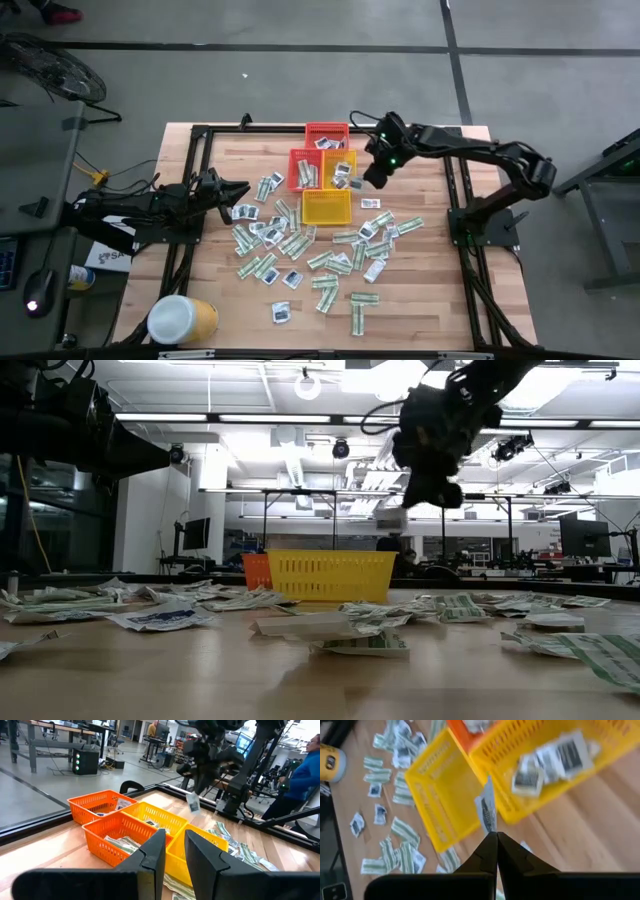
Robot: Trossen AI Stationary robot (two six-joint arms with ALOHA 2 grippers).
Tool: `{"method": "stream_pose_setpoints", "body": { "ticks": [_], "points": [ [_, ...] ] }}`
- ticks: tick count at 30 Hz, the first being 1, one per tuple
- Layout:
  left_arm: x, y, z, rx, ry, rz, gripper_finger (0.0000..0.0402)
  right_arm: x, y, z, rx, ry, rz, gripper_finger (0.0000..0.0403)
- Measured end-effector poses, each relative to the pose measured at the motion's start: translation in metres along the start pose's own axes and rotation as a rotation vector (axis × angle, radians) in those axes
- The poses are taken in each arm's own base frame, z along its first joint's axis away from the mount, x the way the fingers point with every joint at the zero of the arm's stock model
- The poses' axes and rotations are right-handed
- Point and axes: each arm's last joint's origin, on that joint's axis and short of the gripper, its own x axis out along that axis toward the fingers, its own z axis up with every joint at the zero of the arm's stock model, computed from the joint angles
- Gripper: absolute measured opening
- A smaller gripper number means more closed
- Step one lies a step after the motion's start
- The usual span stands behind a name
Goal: Pick & Place First Aid Supplies
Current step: Put the towelette pack into the top yellow bin
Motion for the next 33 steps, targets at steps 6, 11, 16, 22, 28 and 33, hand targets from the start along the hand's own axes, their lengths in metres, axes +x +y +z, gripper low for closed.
{"method": "stream_pose_setpoints", "body": {
  "ticks": [6,11,16,22,28,33],
  "points": [
    [0.000,0.000,0.000,0.000,0.000,0.000,0.0073,0.013,-0.002,0.016,-0.069,0.012,0.002,0.0000],
    [0.000,0.000,0.000,0.000,-0.001,0.000,0.0073,0.028,-0.006,0.030,-0.124,0.005,0.001,0.0000],
    [0.000,0.000,0.000,0.000,0.000,0.000,0.0073,0.041,-0.010,0.040,-0.144,0.005,-0.015,0.0000],
    [0.000,0.000,0.000,0.000,0.000,0.000,0.0073,0.060,-0.026,0.040,-0.135,0.050,-0.056,0.0000],
    [0.000,0.000,0.000,0.000,0.000,0.000,0.0073,0.064,-0.030,0.040,-0.148,0.052,-0.135,0.0004],
    [0.000,0.000,0.000,0.000,0.000,0.000,0.0073,0.064,-0.031,0.040,-0.143,0.049,-0.156,0.0036]
  ]
}}
